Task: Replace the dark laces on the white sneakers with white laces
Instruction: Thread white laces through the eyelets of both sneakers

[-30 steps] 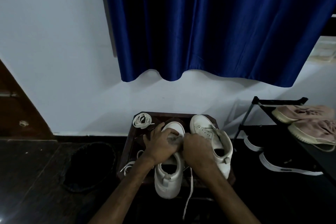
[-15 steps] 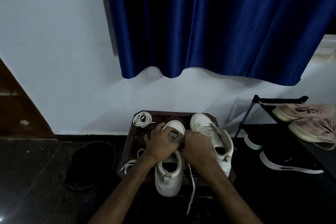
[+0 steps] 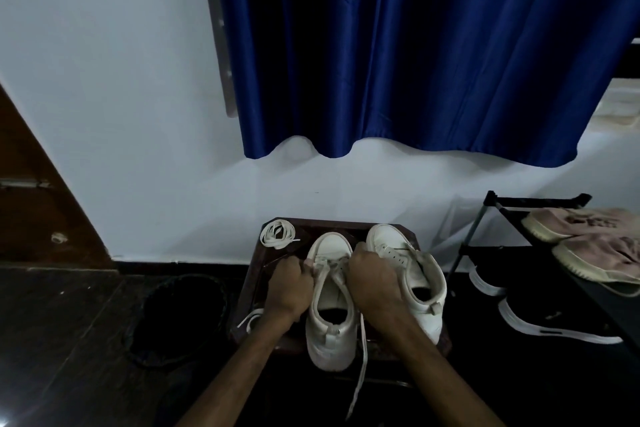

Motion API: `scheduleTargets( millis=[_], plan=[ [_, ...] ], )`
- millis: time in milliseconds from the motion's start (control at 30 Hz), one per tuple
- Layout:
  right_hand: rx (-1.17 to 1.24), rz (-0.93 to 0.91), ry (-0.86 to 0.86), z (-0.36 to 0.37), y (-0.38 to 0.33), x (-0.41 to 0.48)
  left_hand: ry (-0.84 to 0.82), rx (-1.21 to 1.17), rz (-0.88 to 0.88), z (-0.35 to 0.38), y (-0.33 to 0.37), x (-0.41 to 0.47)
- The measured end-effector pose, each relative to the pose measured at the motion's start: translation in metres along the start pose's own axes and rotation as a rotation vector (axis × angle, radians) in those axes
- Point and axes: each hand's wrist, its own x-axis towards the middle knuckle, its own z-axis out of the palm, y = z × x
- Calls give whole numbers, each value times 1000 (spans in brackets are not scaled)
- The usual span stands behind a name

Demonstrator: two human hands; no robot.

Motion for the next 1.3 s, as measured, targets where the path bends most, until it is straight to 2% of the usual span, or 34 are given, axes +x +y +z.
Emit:
scheduleTargets(
  millis=[100, 167, 267, 333, 367, 400, 500, 567, 667, 733, 900, 1067, 1133, 1167, 1200, 1267, 1300],
  plan=[
    [169, 67, -28, -4, 9, 8, -20, -118, -76, -5, 4, 0],
    [559, 174, -104, -11, 16, 15, -59, -142, -87, -9, -2, 2],
    [1298, 316, -325, -43, 24, 22, 91, -128, 54, -17, -7, 8],
    [1616, 283, -418, -76, 24, 24, 242, -220, 205, -26, 5, 5],
    [1753, 224, -443, -93, 23, 24, 239, -290, 264, -32, 18, 1],
    [1883, 164, -441, -103, 23, 27, 131, -383, 275, -39, 37, -6],
    [2134, -9, -350, -136, 14, 31, -414, -693, 202, -56, 89, -23],
    [2183, -88, -309, -152, 11, 35, -617, -748, 215, -64, 108, -29],
    [2178, -96, -255, -164, 22, 47, -686, -848, 229, -76, 107, -28],
    [2160, -53, -221, -164, 41, 56, -648, -866, 195, -87, 95, -22],
    [2127, 169, -153, -140, 88, 72, -443, -677, 132, -110, 55, -1],
    [2043, 341, -151, -105, 103, 75, -402, -433, 209, -121, 41, 8],
    [1918, 405, -130, -93, 104, 74, -377, -380, 257, -121, 42, 9],
    [1747, 406, -139, -89, 104, 72, -343, -340, 287, -120, 43, 10],
    [1420, 368, -168, -86, 103, 68, -305, -292, 313, -117, 45, 10],
    [473, 243, -250, -81, 101, 62, -257, -185, 358, -110, 51, 8],
    [112, 182, -192, -83, 97, 60, -246, -140, 386, -105, 56, 6]
  ],
)
